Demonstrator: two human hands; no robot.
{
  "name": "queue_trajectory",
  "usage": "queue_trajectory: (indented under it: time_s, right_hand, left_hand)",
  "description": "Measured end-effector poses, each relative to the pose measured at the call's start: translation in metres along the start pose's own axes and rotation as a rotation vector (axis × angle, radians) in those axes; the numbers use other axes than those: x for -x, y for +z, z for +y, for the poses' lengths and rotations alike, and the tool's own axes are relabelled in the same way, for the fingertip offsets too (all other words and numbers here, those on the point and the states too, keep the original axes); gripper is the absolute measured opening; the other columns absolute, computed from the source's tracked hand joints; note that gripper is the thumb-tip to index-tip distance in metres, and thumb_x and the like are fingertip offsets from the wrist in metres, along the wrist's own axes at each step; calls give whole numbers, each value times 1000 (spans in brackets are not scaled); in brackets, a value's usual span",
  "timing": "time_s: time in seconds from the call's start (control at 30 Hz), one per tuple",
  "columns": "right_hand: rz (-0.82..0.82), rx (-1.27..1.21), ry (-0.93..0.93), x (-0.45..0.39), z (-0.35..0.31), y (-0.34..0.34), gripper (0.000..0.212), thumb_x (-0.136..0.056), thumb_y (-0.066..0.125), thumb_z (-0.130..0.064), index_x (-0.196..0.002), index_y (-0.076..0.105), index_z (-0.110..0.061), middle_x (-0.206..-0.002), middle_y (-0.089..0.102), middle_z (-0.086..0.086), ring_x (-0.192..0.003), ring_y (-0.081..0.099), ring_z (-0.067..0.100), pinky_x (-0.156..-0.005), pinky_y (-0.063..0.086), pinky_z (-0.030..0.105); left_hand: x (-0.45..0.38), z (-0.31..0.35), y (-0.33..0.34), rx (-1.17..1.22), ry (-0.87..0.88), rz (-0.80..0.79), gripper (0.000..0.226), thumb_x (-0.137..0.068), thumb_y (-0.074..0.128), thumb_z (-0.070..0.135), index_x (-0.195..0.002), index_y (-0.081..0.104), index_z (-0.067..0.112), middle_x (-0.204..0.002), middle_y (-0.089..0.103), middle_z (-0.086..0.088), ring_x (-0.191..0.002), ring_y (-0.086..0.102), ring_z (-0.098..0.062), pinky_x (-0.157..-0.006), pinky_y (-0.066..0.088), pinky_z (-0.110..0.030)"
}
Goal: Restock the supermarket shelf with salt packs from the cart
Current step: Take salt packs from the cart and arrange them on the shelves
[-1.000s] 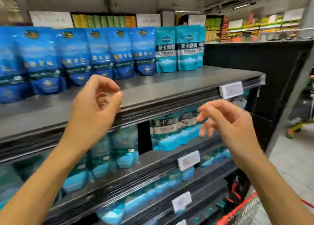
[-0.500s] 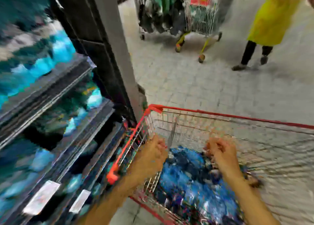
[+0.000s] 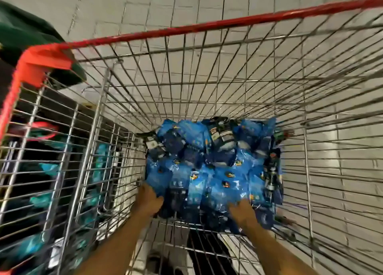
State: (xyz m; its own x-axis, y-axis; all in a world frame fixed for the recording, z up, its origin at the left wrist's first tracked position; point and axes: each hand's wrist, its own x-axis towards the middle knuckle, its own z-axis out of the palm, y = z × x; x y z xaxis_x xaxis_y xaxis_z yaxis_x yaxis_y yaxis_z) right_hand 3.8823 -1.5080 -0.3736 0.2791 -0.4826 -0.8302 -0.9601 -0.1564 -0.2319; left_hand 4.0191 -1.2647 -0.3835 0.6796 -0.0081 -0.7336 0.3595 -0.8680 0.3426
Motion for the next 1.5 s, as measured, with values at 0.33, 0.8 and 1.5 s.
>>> queue_trajectory:
  time_s: [0.33, 0.8, 1.5]
  right_hand:
    - [251, 73, 274, -38, 16, 89, 95, -74, 77, -58, -135, 42, 6, -131, 53, 25, -123, 53, 39, -94, 48, 48]
    - [121, -32, -95, -37, 34, 84, 46, -92, 63, -17, -136, 51, -11, -117, 66, 17, -109, 61, 38, -88, 51, 47]
    - [-304, -866, -281, 150, -101, -98, 58, -97, 53, -36, -150, 38, -17, -156, 35, 4, -145, 32, 29, -116, 29, 49]
  left_hand:
    - [-82, -64, 51, 121, -20, 43, 79, -48, 91, 7, -119, 59, 0, -111, 66, -12, -106, 65, -32, -83, 56, -39]
    - [-47, -44, 28, 67, -57, -7, 42, -56, 85, 46, -81, 54, 32, -75, 64, 14, -75, 65, -19, -65, 49, -28]
    - [163, 132, -139, 1050, -5, -273, 21, -90, 64, 23, -109, 65, 15, -76, 72, -6, -54, 69, -21, -47, 56, -30]
